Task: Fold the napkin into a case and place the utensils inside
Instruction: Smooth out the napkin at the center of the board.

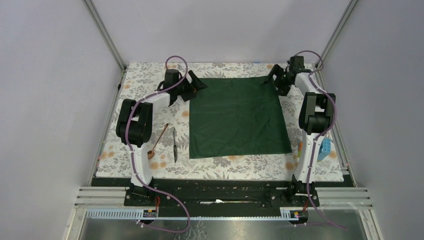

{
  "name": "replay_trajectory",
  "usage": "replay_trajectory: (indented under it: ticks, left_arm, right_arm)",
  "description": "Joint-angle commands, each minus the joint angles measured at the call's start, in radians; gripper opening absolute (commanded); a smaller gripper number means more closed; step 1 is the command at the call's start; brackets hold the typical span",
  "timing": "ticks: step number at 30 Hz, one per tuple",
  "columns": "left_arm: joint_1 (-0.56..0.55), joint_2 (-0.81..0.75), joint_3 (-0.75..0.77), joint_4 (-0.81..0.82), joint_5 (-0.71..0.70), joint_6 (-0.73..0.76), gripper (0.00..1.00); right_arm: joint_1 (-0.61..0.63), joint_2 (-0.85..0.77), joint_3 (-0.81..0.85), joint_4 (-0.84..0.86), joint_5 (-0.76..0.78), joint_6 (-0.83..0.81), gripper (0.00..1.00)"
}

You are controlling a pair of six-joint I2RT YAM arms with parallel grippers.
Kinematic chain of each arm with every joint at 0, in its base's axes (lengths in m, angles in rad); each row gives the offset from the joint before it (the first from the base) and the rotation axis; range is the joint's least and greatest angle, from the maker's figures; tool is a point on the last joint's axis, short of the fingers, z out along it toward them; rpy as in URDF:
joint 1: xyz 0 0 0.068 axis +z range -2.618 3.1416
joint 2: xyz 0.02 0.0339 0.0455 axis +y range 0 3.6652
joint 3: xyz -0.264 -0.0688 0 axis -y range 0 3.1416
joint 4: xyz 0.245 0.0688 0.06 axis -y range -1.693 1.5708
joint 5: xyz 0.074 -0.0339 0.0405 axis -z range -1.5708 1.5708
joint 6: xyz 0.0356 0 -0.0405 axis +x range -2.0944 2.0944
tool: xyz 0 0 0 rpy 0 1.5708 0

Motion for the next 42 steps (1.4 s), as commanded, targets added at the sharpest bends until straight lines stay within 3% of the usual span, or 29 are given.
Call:
replay_trajectory:
  ticks: [1, 8, 13, 22, 31, 34, 38, 42]
  left_arm:
    - [0.009, 0.054, 0.134, 0.113, 0.061, -0.020, 0.99]
    - [0.028, 0.264, 0.316, 0.217, 0.089, -0.109, 0.99]
    - [0.041, 0.380, 0.402, 0.244, 0.048, -0.128, 0.99]
    - [0.094, 0.452, 0.408, 0.225, 0.001, -0.157, 0.99]
    - [0.102, 0.437, 0.544, -0.007, 0.009, 0.020, 0.99]
    - [0.098, 0.353, 0.582, -0.104, 0.012, 0.081, 0.99]
    - [0.088, 0.172, 0.595, -0.271, -0.023, 0.147, 0.99]
    - [0.085, -0.052, 0.472, -0.383, -0.043, 0.158, 0.99]
  right_arm:
    - [0.018, 0.094, 0.230, -0.002, -0.106, 0.036, 1.00]
    - [0.020, 0.295, 0.469, 0.085, -0.199, 0.137, 1.00]
    - [0.019, 0.377, 0.528, 0.177, -0.215, 0.186, 1.00]
    - [-0.046, 0.438, 0.525, 0.099, -0.075, 0.163, 1.00]
    - [-0.051, 0.497, 0.694, 0.062, -0.076, 0.103, 1.00]
    - [-0.044, 0.431, 0.730, -0.017, -0.065, 0.065, 1.00]
    - [-0.001, 0.215, 0.691, -0.164, 0.080, -0.031, 1.00]
    - [0.060, -0.050, 0.504, -0.283, 0.269, -0.071, 1.00]
